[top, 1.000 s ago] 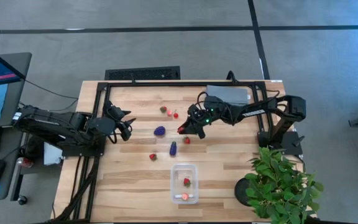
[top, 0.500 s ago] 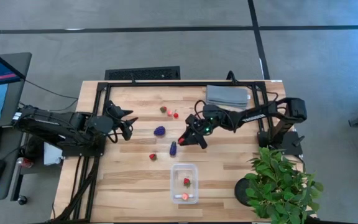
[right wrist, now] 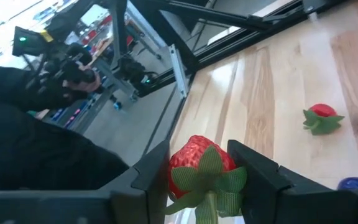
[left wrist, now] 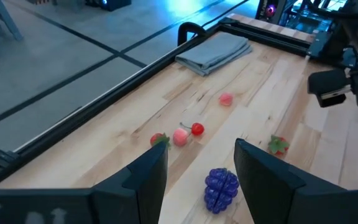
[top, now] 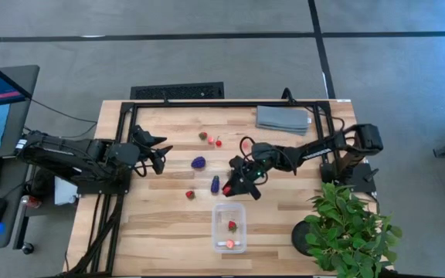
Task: Pick and placing Produce into tupperware
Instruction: Put the red strawberry into the transparent bin
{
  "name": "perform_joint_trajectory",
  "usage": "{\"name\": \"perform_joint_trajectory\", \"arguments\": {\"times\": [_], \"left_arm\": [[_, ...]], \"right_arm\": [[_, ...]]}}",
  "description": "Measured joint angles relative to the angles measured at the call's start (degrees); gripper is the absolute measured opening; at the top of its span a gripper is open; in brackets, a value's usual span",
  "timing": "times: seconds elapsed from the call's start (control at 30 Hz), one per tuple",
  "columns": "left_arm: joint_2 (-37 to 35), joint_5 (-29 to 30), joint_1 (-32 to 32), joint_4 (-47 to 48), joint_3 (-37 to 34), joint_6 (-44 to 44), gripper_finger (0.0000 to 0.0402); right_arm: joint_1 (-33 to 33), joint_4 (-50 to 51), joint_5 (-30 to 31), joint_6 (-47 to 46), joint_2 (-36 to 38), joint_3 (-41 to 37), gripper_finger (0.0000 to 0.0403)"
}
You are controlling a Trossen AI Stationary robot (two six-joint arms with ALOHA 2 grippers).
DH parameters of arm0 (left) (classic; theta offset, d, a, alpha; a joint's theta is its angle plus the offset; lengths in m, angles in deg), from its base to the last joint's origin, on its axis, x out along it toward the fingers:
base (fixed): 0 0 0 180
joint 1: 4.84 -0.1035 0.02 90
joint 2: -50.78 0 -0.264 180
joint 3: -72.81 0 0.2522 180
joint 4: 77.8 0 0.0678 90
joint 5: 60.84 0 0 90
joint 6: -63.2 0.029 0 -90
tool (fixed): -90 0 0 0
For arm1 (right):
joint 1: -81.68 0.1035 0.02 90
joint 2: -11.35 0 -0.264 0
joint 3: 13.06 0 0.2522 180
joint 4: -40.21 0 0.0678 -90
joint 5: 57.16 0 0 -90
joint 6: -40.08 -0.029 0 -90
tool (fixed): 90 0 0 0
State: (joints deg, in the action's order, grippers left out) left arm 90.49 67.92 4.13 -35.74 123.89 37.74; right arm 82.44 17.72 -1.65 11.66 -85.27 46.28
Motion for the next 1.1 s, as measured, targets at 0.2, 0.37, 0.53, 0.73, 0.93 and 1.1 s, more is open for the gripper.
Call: {"name": "perform_joint_trajectory", "arguments": {"times": [0.2, 0.37, 0.53, 0.73, 0.93, 1.1], "left_arm": [[0.0, 0.0, 0.0, 0.1, 0.0, 1.0, 0.0177], [0.0, -0.1, 0.0, 0.1, 0.0, 1.8, 0.0177], [0.0, -2.5, 0.0, 0.1, 0.0, 2.2, 0.0176], [0.0, -4.6, 0.0, 0.1, 0.0, 2.2, 0.0177], [0.0, -4.1, 0.0, 0.1, 0.0, 2.3, 0.0177], [0.0, -3.7, 0.0, -1.9, 0.0, 1.0, 0.0177]], "right_arm": [[3.3, 0.0, 6.6, -0.8, 0.0, 0.0, 0.0176], [6.1, 0.3, 11.7, -3.2, -0.1, 0.0, 0.0172], [8.5, 2.7, 15.5, -3.7, -0.1, 0.0, 0.0175], [10.4, 5.1, 16.6, -2.3, -0.2, 0.0, 0.0172], [11.4, 5.0, 16.5, 0.0, -0.2, 0.0, 0.0173], [12.7, 6.2, 14.8, 3.0, -0.2, 0.0, 0.0175]]}}
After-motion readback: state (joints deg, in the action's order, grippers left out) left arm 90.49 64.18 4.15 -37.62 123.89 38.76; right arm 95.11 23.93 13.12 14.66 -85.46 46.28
